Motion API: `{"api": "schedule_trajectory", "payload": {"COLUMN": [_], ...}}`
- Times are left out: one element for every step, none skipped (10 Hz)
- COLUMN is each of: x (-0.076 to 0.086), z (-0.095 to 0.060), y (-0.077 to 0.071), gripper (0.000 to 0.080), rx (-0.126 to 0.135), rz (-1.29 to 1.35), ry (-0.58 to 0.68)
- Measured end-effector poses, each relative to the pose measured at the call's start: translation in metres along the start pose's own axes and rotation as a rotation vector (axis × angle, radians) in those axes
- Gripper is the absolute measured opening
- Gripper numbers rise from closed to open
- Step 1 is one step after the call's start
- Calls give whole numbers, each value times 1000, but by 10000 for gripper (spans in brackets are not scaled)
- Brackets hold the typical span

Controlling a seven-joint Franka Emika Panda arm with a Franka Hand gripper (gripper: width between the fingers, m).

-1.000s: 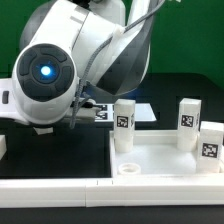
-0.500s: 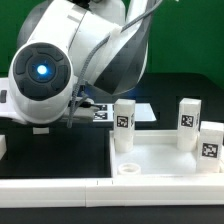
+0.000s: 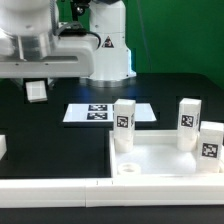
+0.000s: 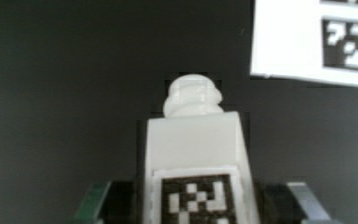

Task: Assemble square table

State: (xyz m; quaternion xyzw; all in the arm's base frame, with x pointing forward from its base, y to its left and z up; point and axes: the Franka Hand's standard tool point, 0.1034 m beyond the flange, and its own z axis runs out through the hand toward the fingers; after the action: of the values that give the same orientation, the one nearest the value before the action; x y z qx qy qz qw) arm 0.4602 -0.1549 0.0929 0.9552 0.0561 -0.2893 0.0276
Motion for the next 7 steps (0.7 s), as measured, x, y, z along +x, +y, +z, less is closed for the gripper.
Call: {"api": "schedule_trajectory", "payload": {"x": [2,8,13,22,35,39,46], "z": [0,-6,-18,-34,-54,-75,-93], "y": [1,0,-14,-31,-47,-59,-63], "gripper": [281,281,281,282,282,282,282], "rx": [-5,-13,-5,29,70,69,48], "rz": [-3,3,16,40,70,97,76], "ry": [43,122,169,229,340,405,484]}}
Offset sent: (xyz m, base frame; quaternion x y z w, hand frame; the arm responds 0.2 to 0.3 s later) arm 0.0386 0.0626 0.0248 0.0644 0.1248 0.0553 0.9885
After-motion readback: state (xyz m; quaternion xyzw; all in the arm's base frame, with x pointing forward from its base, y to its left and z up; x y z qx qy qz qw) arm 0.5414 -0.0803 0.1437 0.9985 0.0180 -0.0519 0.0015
